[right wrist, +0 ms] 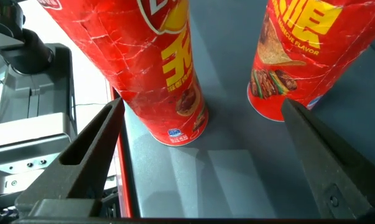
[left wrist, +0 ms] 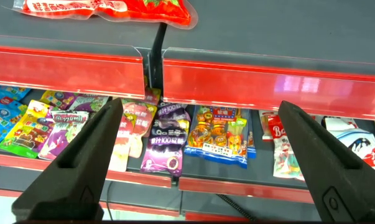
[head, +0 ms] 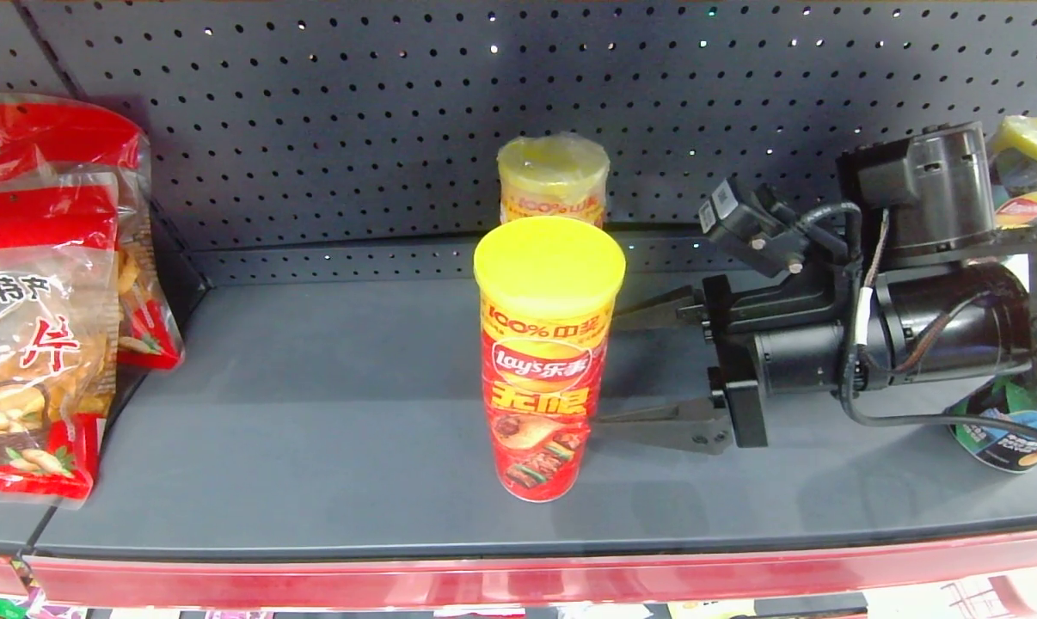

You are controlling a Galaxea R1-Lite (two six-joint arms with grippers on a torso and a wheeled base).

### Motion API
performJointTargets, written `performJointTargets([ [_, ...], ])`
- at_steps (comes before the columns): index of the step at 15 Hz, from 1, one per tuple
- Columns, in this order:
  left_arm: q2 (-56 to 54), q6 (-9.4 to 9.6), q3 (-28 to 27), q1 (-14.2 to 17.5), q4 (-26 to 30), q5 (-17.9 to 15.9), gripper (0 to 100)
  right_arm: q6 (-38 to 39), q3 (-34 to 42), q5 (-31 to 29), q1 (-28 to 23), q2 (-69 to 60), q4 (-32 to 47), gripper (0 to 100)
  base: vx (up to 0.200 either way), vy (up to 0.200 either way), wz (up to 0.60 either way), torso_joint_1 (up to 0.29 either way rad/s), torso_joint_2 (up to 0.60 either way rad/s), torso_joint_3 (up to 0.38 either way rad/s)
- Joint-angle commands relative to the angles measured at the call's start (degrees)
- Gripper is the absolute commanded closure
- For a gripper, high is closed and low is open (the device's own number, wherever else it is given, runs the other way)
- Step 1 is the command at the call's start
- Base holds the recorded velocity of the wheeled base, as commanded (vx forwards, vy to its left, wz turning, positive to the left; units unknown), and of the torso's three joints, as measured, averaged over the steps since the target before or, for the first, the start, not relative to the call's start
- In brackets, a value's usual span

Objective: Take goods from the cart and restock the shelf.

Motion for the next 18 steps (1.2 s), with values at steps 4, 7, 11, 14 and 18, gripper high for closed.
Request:
performJointTargets([
  [4, 0.09, -0.01, 0.03, 0.02, -0.01, 0.04, 0, -0.03, -0.05, -0.04, -0.01, 0.05, -0.27, 0, 0.0, 0.0, 0.0, 0.0, 0.0, 0.0],
  [7, 0.09, -0.01, -0.06, 0.02, -0.01, 0.04, 0, -0.03, 0.03, 0.05, -0.45, 0.13, -0.36, 0, 0.0, 0.0, 0.0, 0.0, 0.0, 0.0],
  [11, 0.09, -0.01, 0.03, 0.02, -0.01, 0.04, 0, -0.12, 0.03, 0.05, -0.63, 0.05, -0.45, 0, 0.0, 0.0, 0.0, 0.0, 0.0, 0.0],
  [14, 0.09, -0.01, 0.03, 0.02, -0.01, 0.04, 0, -0.12, 0.03, 0.05, -0.81, 0.05, -0.45, 0, 0.0, 0.0, 0.0, 0.0, 0.0, 0.0],
  [18, 0.09, -0.01, -0.06, 0.02, -0.01, 0.04, 0, -0.3, 0.91, 0.05, -1.42, -0.3, -0.45, 0, 0.0, 0.0, 0.0, 0.0, 0.0, 0.0],
])
